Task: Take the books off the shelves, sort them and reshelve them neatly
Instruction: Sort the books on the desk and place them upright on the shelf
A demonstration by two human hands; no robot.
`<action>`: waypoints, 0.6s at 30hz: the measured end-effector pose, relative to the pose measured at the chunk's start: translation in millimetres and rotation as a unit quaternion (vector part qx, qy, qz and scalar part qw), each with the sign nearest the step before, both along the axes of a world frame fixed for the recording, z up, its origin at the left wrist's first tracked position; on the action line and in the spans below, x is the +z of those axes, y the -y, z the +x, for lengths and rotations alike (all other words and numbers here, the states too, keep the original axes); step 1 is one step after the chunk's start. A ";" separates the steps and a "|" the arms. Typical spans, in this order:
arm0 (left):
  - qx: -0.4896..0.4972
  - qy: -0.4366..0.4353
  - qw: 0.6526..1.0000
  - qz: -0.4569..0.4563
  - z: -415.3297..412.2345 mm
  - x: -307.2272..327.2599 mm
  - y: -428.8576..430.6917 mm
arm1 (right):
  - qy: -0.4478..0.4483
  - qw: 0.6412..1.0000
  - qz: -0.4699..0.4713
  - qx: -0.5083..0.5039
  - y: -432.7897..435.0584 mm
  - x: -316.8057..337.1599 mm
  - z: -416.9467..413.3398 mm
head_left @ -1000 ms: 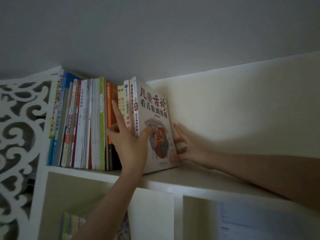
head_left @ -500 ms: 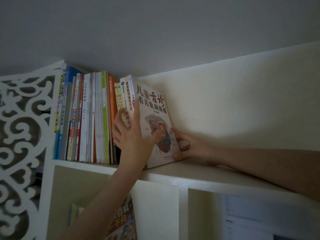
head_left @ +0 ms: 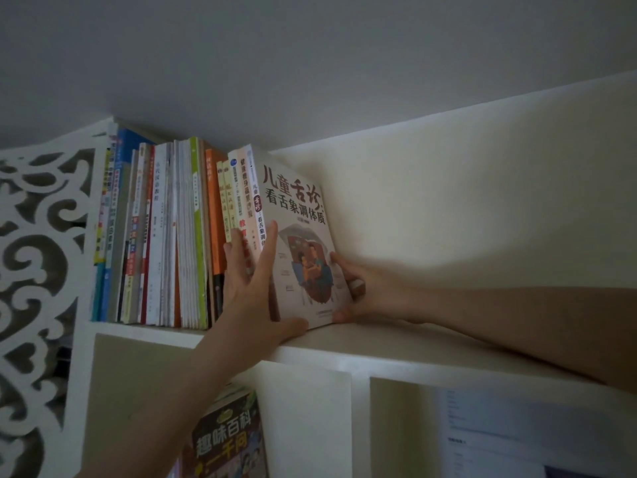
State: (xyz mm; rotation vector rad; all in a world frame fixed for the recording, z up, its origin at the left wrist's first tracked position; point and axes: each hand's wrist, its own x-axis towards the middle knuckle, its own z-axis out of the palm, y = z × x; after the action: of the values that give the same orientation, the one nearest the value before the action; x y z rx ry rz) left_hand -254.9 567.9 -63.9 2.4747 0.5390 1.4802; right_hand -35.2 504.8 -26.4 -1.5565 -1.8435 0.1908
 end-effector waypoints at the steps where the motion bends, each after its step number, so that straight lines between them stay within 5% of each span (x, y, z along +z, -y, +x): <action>1: 0.003 0.005 1.000 0.004 -0.9 -0.2 -1.4 | 0.011 1.000 0.010 -0.017 -3.3 -0.6 -4.3; 7: 0.087 -0.030 0.996 0.020 -0.9 3.3 7.5 | 0.149 0.978 0.047 -0.135 -15.7 0.0 -18.8; 18: 0.225 -0.040 0.973 -0.028 15.3 10.7 12.9 | 0.093 0.986 0.025 -0.137 -20.7 1.6 -21.7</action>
State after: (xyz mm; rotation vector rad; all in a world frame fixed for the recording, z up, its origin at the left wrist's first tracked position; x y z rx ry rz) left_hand -239.7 555.0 -53.2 2.4827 1.2051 1.4831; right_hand -56.9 525.5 -24.8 -1.8228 -1.7318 -0.1321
